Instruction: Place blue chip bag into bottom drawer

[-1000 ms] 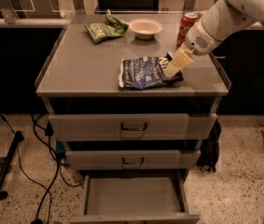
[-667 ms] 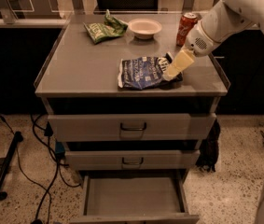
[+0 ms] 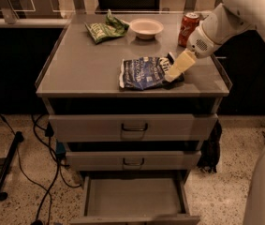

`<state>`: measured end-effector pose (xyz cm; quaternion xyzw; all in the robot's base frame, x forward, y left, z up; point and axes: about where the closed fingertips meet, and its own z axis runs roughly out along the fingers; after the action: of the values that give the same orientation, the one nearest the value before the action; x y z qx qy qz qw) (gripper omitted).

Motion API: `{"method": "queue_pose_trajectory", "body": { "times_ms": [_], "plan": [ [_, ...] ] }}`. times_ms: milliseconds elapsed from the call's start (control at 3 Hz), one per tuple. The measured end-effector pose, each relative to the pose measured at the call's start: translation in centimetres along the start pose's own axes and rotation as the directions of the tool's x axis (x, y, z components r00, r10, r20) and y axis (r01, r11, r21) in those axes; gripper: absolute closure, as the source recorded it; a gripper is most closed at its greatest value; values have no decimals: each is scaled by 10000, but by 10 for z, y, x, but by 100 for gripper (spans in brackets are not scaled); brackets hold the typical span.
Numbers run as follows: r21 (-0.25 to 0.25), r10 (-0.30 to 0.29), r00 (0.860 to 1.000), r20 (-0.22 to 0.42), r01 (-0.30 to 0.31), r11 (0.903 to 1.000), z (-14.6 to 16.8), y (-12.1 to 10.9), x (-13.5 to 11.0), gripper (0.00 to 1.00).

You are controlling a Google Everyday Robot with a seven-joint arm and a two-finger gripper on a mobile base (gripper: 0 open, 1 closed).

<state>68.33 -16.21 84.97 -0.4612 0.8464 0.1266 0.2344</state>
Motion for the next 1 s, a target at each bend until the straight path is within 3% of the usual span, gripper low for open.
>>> {"method": "queue_pose_trajectory", "body": {
  "times_ms": [667, 1000],
  "plan": [
    [-395, 177, 9998, -129, -182, 9991, 21, 3, -3, 19],
    [-489, 206, 9996, -176, -214, 9986, 26, 5, -3, 36]
  ]
}}
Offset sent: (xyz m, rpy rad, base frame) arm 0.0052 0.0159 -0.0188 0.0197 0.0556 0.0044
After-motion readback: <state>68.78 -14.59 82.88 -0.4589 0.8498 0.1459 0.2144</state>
